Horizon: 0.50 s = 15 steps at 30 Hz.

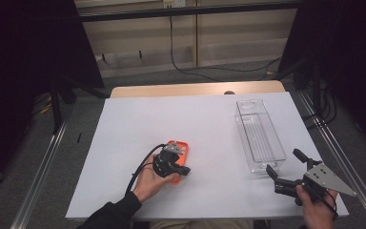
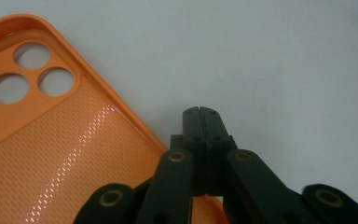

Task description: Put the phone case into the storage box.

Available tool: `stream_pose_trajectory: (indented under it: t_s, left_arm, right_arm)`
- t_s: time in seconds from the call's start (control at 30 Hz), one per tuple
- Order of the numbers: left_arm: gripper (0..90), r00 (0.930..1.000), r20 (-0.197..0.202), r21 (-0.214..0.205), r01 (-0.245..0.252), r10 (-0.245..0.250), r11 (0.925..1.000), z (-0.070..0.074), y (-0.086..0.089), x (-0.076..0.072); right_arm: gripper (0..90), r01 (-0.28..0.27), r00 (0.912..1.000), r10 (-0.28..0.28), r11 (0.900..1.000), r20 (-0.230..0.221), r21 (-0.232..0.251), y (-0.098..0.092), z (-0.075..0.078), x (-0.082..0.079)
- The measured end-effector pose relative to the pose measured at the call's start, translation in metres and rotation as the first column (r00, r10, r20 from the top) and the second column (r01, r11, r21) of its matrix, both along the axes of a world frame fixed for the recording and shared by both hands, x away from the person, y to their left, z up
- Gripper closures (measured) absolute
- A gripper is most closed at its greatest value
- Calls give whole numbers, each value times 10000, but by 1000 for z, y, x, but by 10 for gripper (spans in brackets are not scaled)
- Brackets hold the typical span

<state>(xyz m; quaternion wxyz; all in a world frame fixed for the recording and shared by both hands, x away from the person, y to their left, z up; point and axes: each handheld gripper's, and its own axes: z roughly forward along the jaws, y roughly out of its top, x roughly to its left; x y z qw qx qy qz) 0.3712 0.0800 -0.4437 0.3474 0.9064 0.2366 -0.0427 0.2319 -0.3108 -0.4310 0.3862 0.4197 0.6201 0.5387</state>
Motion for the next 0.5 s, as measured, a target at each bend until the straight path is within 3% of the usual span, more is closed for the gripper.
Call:
stream_pose_trajectory:
  t_s: [0.5]
  left_arm:
    - [900, 9999, -6, -9, -124, 124, 9999, 0, 5, -2]
  right_arm:
    - [0, 13, 10000, -13, 10000, 12, 1, 0, 0, 0]
